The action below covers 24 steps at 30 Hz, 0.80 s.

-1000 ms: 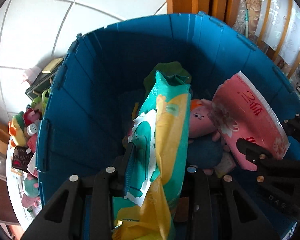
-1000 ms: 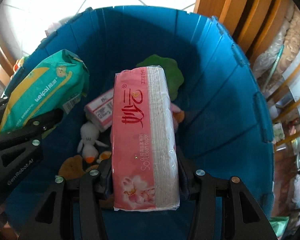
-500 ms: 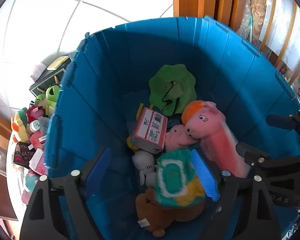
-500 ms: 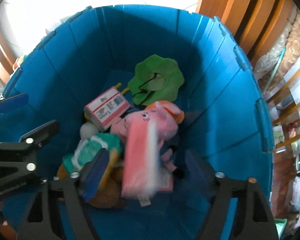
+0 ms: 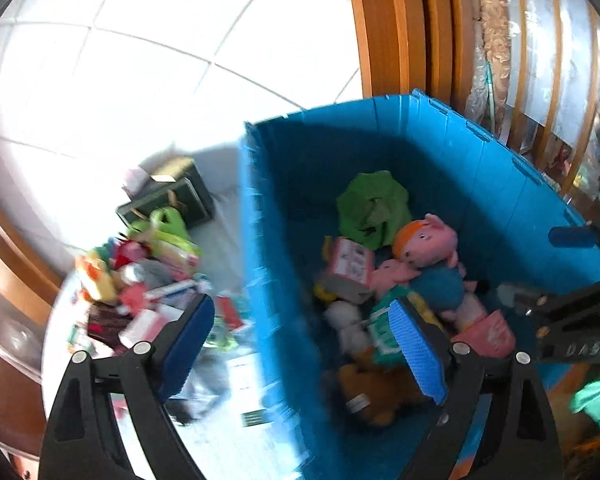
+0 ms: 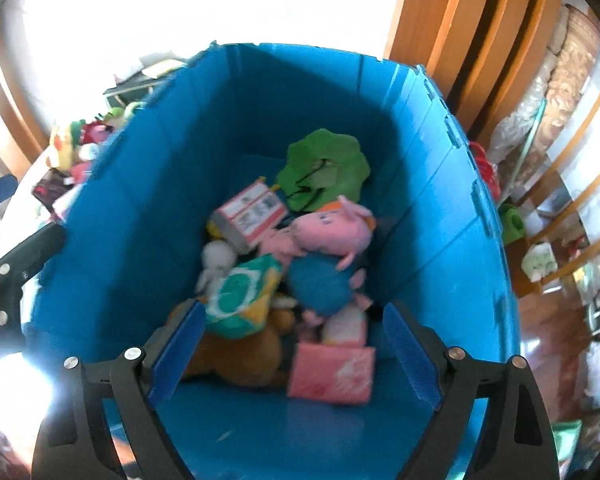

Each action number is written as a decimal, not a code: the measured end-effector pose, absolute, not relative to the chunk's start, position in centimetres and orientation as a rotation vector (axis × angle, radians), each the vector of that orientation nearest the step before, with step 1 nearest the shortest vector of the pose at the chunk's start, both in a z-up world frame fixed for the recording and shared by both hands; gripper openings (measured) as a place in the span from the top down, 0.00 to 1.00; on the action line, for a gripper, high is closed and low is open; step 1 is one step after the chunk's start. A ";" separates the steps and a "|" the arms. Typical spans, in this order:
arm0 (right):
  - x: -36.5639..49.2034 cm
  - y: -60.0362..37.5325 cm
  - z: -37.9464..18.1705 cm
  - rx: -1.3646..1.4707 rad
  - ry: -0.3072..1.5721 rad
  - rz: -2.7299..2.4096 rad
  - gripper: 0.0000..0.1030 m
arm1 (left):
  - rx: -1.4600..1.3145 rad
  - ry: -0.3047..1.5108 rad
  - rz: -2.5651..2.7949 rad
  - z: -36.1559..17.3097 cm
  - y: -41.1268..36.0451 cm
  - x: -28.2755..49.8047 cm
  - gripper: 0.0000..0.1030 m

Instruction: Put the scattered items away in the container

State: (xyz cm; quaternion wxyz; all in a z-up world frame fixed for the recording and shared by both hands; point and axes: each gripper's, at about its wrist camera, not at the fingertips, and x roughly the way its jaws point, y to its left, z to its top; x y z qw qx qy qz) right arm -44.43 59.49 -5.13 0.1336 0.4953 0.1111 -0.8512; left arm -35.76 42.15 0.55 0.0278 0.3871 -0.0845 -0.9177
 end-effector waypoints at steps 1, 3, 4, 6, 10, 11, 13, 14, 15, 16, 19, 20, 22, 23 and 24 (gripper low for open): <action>-43.3 59.0 -4.6 1.432 0.312 -2.483 0.11 | 1.184 -0.257 -2.845 1.0 41.4 -34.4 0.13; -40.6 57.8 -3.5 1.422 0.282 -2.498 0.11 | 1.195 -0.212 -2.874 1.6 39.6 -31.8 0.13; -38.9 56.8 -2.9 1.410 0.265 -2.497 0.11 | 1.195 -0.189 -2.881 1.9 38.7 -30.5 0.13; -36.1 54.9 -1.9 1.373 0.276 -2.498 0.11 | 1.179 -0.154 -2.879 2.3 36.7 -27.8 0.13; -30.7 50.9 0.3 1.291 0.317 -2.522 0.11 | 1.163 -0.097 -2.884 3.5 33.5 -23.9 0.13; -29.9 50.3 0.7 1.284 0.325 -2.524 0.11 | 1.163 -0.082 -2.887 3.9 32.9 -23.1 0.13; -28.7 49.3 1.4 1.277 0.326 -2.526 0.11 | 1.156 -0.053 -2.890 4.7 32.1 -21.9 0.13; -28.2 49.0 1.8 1.276 0.322 -2.528 0.11 | 1.150 -0.040 -2.885 5.0 31.6 -21.3 0.13; -27.8 48.7 2.0 1.274 0.321 -2.530 0.11 | 1.143 -0.026 -2.880 5.3 31.3 -20.8 0.13; -27.6 48.6 2.2 1.273 0.318 -2.529 0.11 | 1.137 -0.014 -2.875 5.6 31.0 -20.4 0.13; -26.8 48.5 2.9 1.280 0.301 -2.512 0.11 | 1.136 0.008 -2.845 6.0 30.6 -19.6 0.13; -26.6 48.6 3.0 1.278 0.301 -2.507 0.11 | 1.132 0.016 -2.843 6.1 30.5 -19.4 0.13; -26.0 48.8 3.4 1.260 0.305 -2.498 0.11 | 1.130 0.024 -2.833 6.3 30.5 -19.0 0.13; -25.7 48.9 3.4 1.257 0.308 -2.498 0.11 | 1.129 0.029 -2.827 6.4 30.4 -18.9 0.13; -25.6 48.9 3.5 1.255 0.316 -2.498 0.11 | 1.129 0.039 -2.821 6.5 30.4 -18.8 0.13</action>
